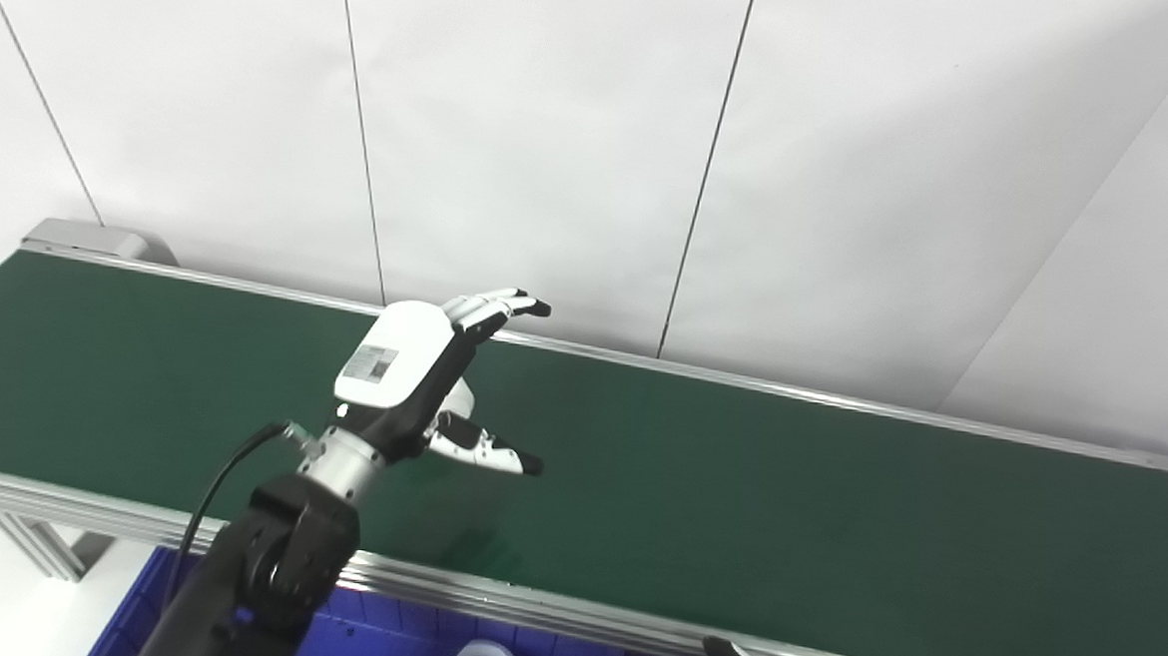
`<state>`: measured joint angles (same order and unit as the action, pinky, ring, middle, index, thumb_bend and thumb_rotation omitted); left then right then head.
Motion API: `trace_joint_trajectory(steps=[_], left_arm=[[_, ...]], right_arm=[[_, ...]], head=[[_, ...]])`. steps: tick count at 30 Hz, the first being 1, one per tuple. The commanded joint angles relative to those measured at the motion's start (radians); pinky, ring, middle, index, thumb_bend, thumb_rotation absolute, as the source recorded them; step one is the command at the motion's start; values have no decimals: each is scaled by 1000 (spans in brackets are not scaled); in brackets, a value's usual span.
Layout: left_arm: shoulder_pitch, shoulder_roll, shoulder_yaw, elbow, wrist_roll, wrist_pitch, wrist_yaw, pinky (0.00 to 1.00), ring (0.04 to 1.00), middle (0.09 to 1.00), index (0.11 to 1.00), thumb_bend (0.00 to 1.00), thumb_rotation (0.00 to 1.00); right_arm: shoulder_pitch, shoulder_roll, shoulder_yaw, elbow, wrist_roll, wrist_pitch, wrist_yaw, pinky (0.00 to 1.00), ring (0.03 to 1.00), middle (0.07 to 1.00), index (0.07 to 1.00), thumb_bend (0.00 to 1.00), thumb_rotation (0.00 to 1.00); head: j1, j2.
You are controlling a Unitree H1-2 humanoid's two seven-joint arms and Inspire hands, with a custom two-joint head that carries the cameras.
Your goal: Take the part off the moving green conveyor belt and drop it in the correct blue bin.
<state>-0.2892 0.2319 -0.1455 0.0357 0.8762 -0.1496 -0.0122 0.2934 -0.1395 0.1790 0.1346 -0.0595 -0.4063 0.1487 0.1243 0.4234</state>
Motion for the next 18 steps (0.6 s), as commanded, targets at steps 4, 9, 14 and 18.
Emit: trace_joint_trajectory(steps=[4, 9, 14, 18], left_arm=[[-111, 35, -10, 109, 28, 53, 52, 659, 825, 861, 803, 947, 237], [-168, 49, -39, 230, 33, 82, 79, 673, 835, 867, 815, 950, 211], [-228, 59, -101, 349, 67, 107, 103, 685, 841, 869, 819, 950, 220], [-275, 66, -161, 442, 92, 123, 107, 695, 852, 874, 829, 943, 264]], right_arm=[[-1, 1, -2, -18, 12, -61, 1, 623, 760, 897, 852, 712, 941], [3, -1, -1, -23, 15, -56, 5, 628, 761, 899, 854, 716, 943], [5, 0, 0, -24, 14, -58, 5, 628, 763, 901, 857, 711, 939], [9, 1, 1, -30, 10, -58, 2, 624, 761, 896, 853, 700, 939]], head=[[-3, 4], [-5, 8], [-9, 8], [-14, 13]])
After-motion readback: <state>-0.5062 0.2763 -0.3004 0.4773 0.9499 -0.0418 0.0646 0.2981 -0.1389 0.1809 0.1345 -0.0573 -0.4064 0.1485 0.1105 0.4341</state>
